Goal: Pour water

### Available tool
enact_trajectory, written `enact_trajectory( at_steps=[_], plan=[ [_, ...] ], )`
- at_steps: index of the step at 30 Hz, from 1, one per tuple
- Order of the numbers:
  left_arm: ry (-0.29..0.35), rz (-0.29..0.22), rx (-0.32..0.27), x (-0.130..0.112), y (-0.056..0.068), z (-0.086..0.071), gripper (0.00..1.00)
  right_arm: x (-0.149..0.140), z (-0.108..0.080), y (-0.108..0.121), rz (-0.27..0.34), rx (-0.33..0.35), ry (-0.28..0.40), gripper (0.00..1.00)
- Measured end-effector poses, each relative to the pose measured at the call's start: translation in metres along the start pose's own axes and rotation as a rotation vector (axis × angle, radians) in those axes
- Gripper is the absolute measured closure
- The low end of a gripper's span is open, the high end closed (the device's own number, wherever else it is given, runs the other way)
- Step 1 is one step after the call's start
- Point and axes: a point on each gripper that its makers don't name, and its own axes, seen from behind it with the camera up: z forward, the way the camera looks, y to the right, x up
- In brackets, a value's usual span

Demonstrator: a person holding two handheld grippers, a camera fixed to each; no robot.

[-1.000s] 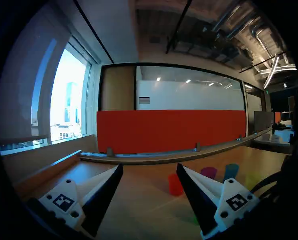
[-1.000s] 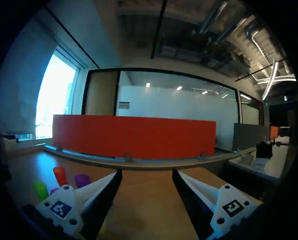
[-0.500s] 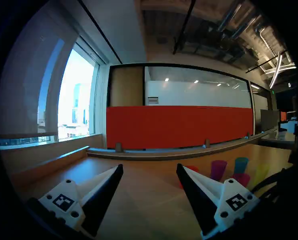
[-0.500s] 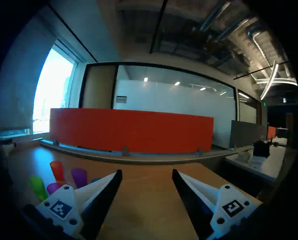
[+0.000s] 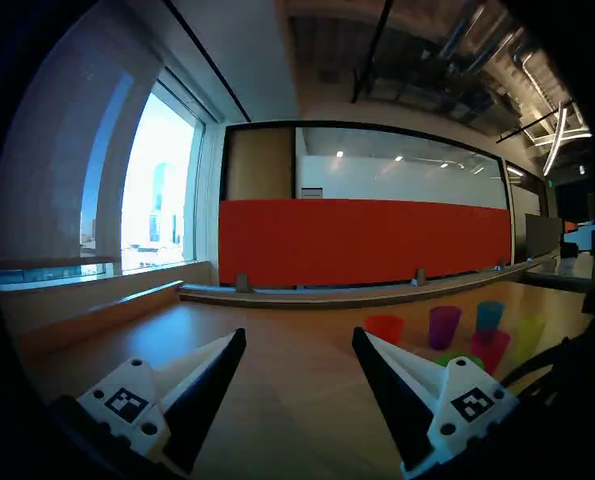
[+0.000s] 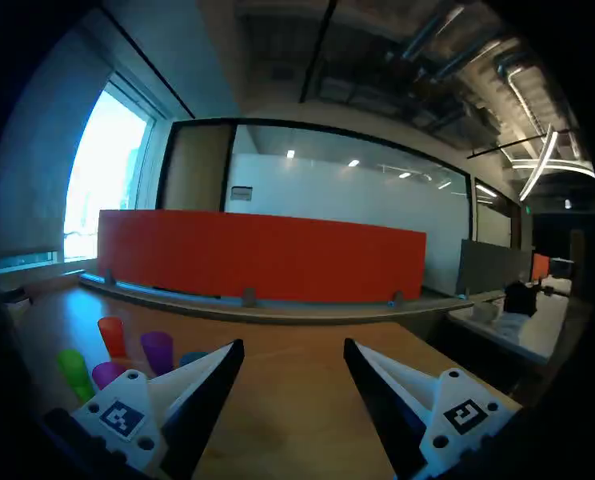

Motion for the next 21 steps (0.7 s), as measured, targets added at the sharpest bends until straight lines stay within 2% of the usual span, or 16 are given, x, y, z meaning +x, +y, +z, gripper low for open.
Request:
enact_trajectory(
  at_steps=[11,21],
  plan=[
    [0.008,0.008,-0.002,0.001,0.009,-0.006,0.01,0.001,-0.001,-0.003,0.004,0.005,-0.003,0.03],
    [0.002,0.011,-0.009,-0.005,0.016,-0.014,0.01,0.002,-0.004,0.006,0.009,-0.005,0.005,0.03]
  ],
)
